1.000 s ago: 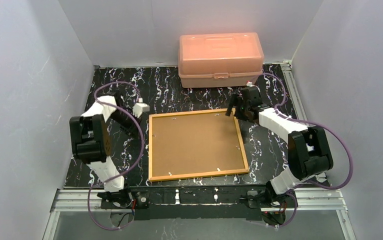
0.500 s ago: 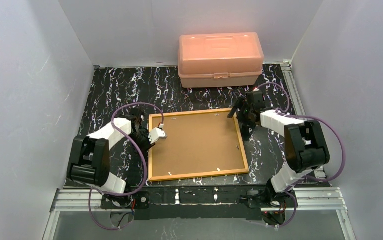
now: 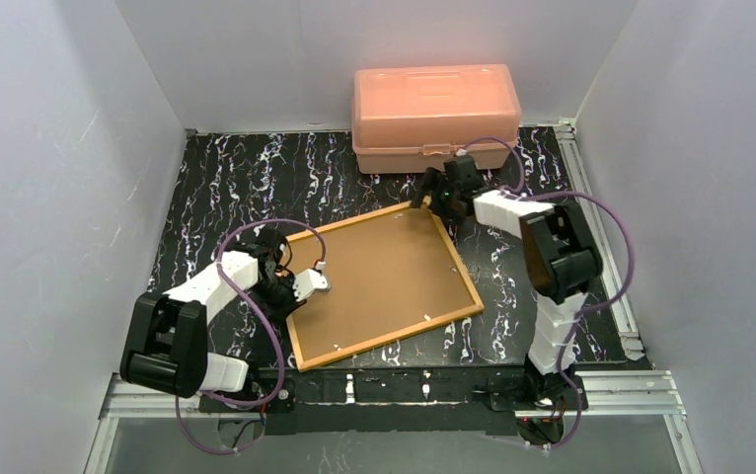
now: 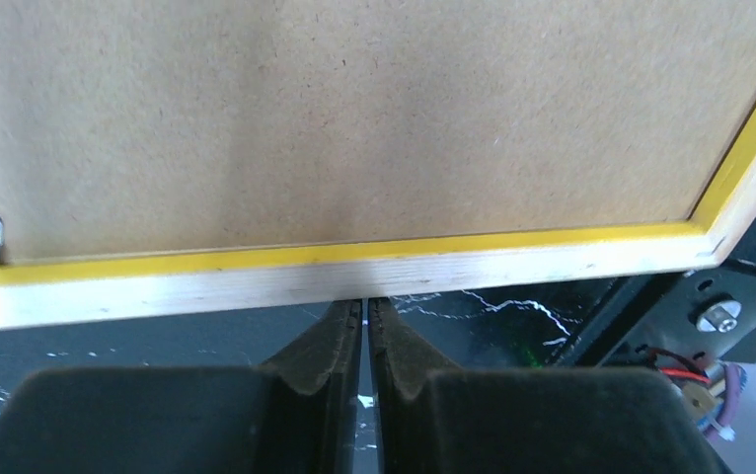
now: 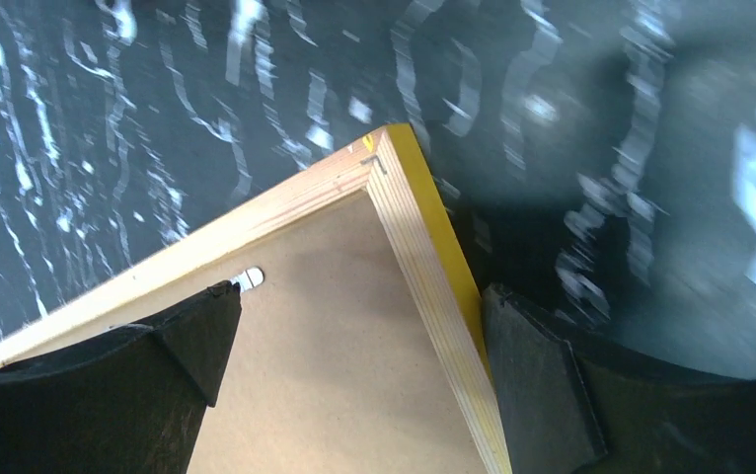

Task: Put the photo into the frame
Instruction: Adjust the photo frame at the center of the board.

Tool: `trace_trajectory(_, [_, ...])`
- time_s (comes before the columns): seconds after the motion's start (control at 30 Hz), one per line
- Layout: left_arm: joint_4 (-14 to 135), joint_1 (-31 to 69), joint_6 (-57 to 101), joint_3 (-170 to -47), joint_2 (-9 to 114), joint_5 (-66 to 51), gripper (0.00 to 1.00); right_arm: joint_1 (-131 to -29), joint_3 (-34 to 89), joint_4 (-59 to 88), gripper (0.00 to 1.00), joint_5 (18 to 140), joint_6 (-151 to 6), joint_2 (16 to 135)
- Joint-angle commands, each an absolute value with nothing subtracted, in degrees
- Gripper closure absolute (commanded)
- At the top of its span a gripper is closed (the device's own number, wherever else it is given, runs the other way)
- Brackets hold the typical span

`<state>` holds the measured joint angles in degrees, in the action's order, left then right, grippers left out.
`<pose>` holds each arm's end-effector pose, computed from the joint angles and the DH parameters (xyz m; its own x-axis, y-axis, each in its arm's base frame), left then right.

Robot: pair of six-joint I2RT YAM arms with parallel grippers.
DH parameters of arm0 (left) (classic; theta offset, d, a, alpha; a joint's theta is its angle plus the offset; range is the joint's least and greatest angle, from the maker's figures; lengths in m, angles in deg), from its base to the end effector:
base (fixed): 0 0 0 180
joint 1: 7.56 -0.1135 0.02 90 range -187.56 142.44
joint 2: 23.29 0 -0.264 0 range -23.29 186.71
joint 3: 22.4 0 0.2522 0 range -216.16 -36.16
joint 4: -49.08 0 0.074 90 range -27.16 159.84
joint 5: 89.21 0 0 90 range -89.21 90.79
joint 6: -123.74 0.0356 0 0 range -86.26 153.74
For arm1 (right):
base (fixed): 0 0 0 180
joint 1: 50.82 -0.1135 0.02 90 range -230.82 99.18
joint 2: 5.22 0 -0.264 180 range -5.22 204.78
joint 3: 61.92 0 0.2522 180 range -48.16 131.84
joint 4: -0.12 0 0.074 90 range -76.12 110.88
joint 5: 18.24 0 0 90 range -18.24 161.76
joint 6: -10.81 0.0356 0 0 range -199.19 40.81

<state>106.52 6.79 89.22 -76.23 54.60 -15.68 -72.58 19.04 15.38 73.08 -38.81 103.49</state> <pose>0.2018 -0.0620 0.1619 -0.3137 0.8958 -0.3148 0.9471 0.3186 -0.0371 0.3786 0.1520 0.1714 -0.7328 0.4049 -0.5468 0.1162 0.8664 0.4857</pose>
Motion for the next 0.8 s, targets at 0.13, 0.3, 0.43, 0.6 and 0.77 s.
trace_trajectory(0.13, [108.2, 9.2, 89.2, -75.4, 51.9, -20.1, 0.94, -84.0, 47.5, 22.9, 0.01, 76.9, -43.2, 120.5])
trace_trajectory(0.3, [111.8, 11.1, 89.1, -76.0, 51.6, -22.3, 0.87, -87.5, 59.9, 28.8, 0.01, 76.3, -47.3, 126.8])
trace_trajectory(0.43, [116.5, 11.1, 89.3, -78.6, 52.9, -23.9, 0.75, -88.0, 62.9, 31.3, 0.01, 75.2, -50.4, 127.1])
trace_trajectory(0.6, [123.7, 11.1, 90.5, -83.4, 54.3, -25.0, 0.63, -88.0, 57.7, 32.2, 0.01, 70.4, -53.9, 120.7])
trace_trajectory(0.77, [130.3, 8.5, 91.0, -93.1, 54.3, -27.1, 0.60, -87.1, 41.9, 31.4, 0.01, 61.7, -52.9, 107.0])
